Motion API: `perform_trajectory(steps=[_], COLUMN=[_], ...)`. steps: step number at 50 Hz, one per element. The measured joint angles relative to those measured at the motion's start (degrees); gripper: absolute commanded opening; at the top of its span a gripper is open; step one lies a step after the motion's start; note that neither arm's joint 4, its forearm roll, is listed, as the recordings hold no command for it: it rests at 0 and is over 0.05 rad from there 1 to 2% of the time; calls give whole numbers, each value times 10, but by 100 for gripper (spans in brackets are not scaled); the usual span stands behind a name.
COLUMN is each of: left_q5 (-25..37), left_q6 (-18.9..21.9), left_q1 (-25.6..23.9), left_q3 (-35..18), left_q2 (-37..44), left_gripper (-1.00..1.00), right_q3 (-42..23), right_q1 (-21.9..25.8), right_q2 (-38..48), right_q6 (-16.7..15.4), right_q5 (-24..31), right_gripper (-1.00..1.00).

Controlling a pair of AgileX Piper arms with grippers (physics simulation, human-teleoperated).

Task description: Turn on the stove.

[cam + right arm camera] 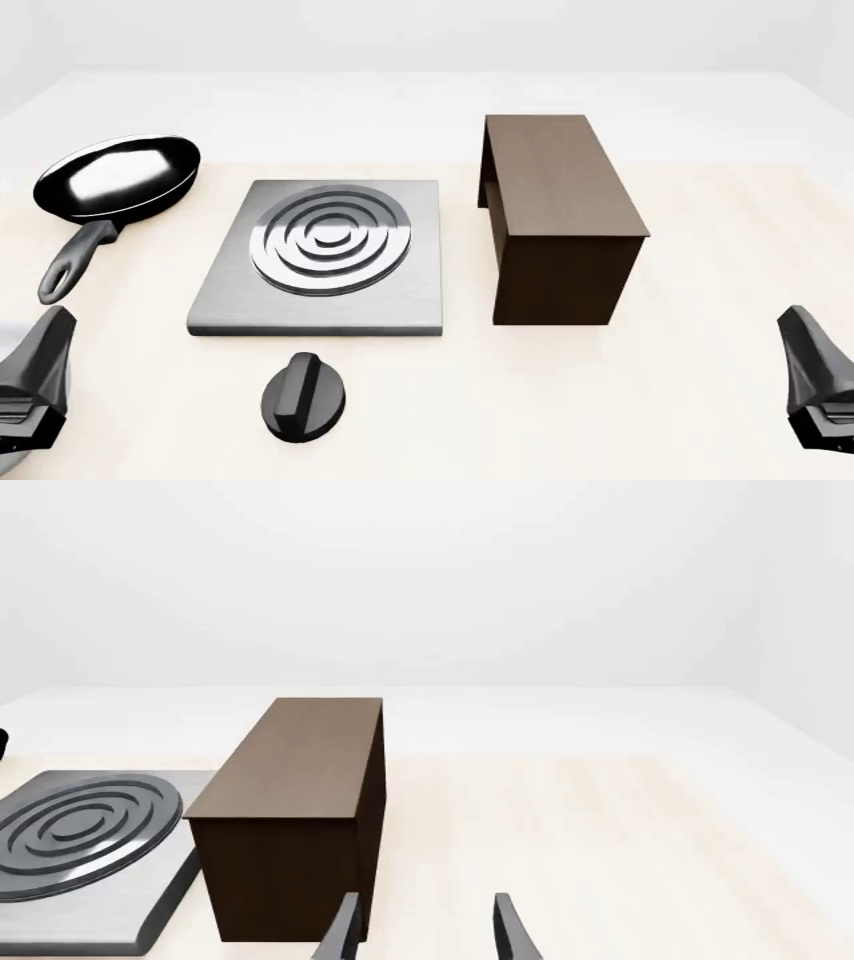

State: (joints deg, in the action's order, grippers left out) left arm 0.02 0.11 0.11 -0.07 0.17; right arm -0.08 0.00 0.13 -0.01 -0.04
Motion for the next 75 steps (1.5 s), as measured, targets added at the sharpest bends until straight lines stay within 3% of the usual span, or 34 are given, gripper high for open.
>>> perform_trajectory(steps=[33,50,75], left_q5=[31,113,218], left_q6=[6,10,-28], left_q1=[-8,-40,-86], left_q3=[-24,-130,-287], left_q2=[11,45,169], left_gripper=[100,100,100], right_q3=[-2,-2,-2], right_q1=[7,8,8], right_q2=[3,3,3], right_q6=[-6,-7,-7], right_q5=[-1,-2,-2], right_gripper=[100,100,100])
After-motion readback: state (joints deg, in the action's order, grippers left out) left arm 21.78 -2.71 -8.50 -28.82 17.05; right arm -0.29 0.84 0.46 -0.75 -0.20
